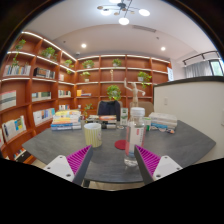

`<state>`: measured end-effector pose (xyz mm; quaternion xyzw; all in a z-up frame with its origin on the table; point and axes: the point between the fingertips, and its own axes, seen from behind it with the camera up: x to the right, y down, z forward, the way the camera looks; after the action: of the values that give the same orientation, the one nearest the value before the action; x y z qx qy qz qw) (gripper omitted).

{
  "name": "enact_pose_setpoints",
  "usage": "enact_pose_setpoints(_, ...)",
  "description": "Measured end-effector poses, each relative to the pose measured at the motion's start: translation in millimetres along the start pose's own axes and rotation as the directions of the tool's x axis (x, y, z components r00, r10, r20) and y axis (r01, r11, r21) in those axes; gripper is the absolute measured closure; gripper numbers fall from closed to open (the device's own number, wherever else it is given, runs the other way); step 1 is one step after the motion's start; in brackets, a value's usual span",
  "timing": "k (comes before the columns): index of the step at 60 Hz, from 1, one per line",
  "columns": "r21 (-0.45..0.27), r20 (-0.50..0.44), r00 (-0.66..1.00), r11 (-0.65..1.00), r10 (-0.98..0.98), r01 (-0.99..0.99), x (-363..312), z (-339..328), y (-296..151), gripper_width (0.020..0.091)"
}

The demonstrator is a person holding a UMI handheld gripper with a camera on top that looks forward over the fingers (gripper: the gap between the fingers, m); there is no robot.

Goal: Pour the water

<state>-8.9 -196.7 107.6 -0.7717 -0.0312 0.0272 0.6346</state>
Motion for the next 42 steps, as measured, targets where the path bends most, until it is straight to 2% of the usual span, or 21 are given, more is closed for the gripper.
enact_pose_setpoints(7,-0.02,-0.051,0.997,0.998,0.062,-0.063,43.2,12.6,23.8,0.022)
enact_pose_setpoints(13,-0.014,-0.062,0.995,0.996,0.082,-0.083,61.4,36.7,25.5,0.0219)
enact_pose_setpoints(24,0.041,-0.09,0.996,0.999,0.003,0.001,74.7,86.6,12.5,0.0227)
enact_pose_setpoints(30,0.081,-0.11,0.994,0.997,0.004,0.005,79.0,105.6,1.2,0.0271)
enact_pose_setpoints(35,0.086,-0.12,0.993,0.996,0.009,0.001,79.8,116.5,-0.5,0.0343)
enact_pose_setpoints(38,0.077,-0.118,0.993,0.997,0.014,-0.005,79.1,120.5,2.0,0.0446)
enact_pose_setpoints(40,0.073,-0.117,0.993,0.997,0.014,-0.006,79.1,122.6,3.2,0.0546)
enact_pose_setpoints(41,0.073,-0.115,0.993,0.997,0.013,-0.005,79.1,122.9,3.2,0.0577)
enact_pose_setpoints(42,0.079,-0.117,0.993,0.997,0.012,-0.002,79.1,123.2,1.5,0.0576)
